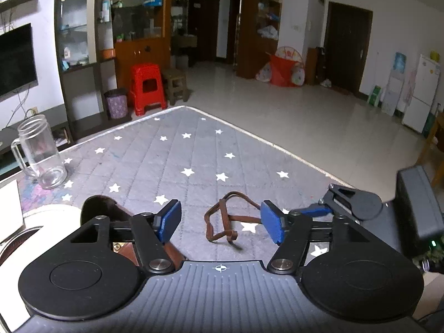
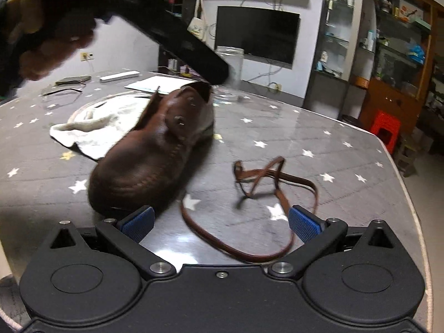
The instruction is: Lace up shoes with both hands
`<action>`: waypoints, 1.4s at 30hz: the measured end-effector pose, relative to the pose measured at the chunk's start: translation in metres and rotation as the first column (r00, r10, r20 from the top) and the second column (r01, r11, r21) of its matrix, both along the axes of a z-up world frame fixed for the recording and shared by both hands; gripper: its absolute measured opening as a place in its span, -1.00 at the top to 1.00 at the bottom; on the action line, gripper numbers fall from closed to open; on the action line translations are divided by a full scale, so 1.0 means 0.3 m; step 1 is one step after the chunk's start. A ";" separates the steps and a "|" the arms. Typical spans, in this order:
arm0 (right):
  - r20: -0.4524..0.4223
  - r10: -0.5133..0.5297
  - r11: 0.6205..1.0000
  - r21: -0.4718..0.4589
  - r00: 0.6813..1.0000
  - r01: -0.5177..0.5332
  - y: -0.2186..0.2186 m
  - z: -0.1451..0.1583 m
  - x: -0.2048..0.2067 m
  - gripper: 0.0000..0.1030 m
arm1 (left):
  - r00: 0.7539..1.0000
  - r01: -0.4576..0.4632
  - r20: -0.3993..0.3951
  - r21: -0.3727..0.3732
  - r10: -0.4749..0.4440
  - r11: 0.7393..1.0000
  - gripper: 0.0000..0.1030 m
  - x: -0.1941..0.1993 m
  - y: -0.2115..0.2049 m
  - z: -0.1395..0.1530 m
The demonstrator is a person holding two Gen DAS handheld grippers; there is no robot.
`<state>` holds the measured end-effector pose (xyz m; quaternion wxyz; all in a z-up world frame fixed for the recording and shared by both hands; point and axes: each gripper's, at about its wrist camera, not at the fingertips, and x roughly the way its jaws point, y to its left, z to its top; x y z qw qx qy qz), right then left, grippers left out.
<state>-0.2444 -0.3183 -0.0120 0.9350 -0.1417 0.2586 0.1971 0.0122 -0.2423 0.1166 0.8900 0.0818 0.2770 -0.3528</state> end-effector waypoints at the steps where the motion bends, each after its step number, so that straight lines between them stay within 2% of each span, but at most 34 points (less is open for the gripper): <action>1: -0.001 -0.007 1.000 -0.002 1.000 0.007 -0.008 -0.001 0.004 -1.00 | 1.000 -0.007 0.006 -0.002 0.007 1.000 -0.30 -0.010 0.008 0.001; 10: -0.015 -0.062 0.998 -0.016 0.998 0.061 -0.081 -0.006 0.043 -1.00 | 0.997 -0.069 0.042 -0.007 0.069 0.998 -0.47 -0.096 0.104 -0.021; 25: -0.039 -0.120 0.992 -0.039 0.992 0.119 -0.149 -0.045 0.106 -1.00 | 0.976 -0.217 0.001 0.017 0.217 0.976 -0.53 -0.157 0.228 -0.128; 28: -0.034 -0.136 0.990 -0.034 0.990 0.135 -0.167 -0.047 0.113 -1.00 | 0.960 -0.280 -0.002 0.034 0.280 0.959 -0.53 -0.157 0.270 -0.160; 31: -0.030 -0.153 0.988 -0.028 0.988 0.152 -0.184 -0.050 0.120 -1.00 | 0.933 -0.358 -0.025 0.039 0.359 0.933 -0.53 -0.150 0.331 -0.195; 34: -0.028 -0.171 0.985 -0.025 0.985 0.170 -0.203 -0.047 0.130 -1.00 | 0.886 -0.460 -0.050 0.037 0.461 0.887 -0.53 -0.143 0.404 -0.229; 38: -0.040 -0.209 0.978 -0.010 0.977 0.209 -0.231 -0.051 0.159 -1.00 | 0.836 -0.544 -0.044 0.051 0.546 0.837 -0.53 -0.136 0.476 -0.250; 42: -0.055 -0.226 0.974 0.003 0.973 0.226 -0.247 -0.054 0.180 -1.00 | 0.814 -0.578 -0.018 0.072 0.580 0.813 -0.53 -0.133 0.520 -0.254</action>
